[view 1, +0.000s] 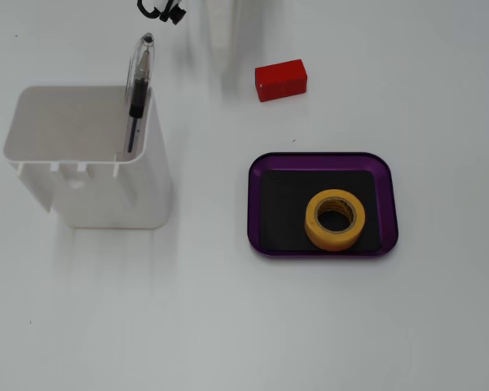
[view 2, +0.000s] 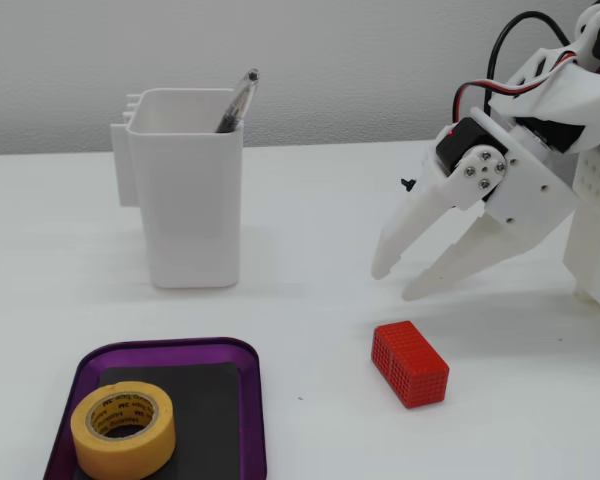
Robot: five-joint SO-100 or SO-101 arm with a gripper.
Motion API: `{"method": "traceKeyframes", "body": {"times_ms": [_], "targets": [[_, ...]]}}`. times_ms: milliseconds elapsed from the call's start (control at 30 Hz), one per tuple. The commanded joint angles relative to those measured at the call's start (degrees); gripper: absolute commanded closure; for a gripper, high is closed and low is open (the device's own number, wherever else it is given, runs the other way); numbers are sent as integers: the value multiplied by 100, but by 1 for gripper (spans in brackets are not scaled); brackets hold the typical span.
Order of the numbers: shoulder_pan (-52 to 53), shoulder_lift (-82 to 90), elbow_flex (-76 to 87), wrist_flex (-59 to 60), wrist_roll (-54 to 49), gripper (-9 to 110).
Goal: Pick up the yellow tape and place it in the box.
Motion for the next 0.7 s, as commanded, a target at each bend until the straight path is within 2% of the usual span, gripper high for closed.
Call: {"method": "traceKeyframes", "body": {"times_ms": [0,67,667], "targets": [[-26,272,88,272,18,97],[-44,272,70,483,0,102],[-35,272,62,492,9,102]]}}
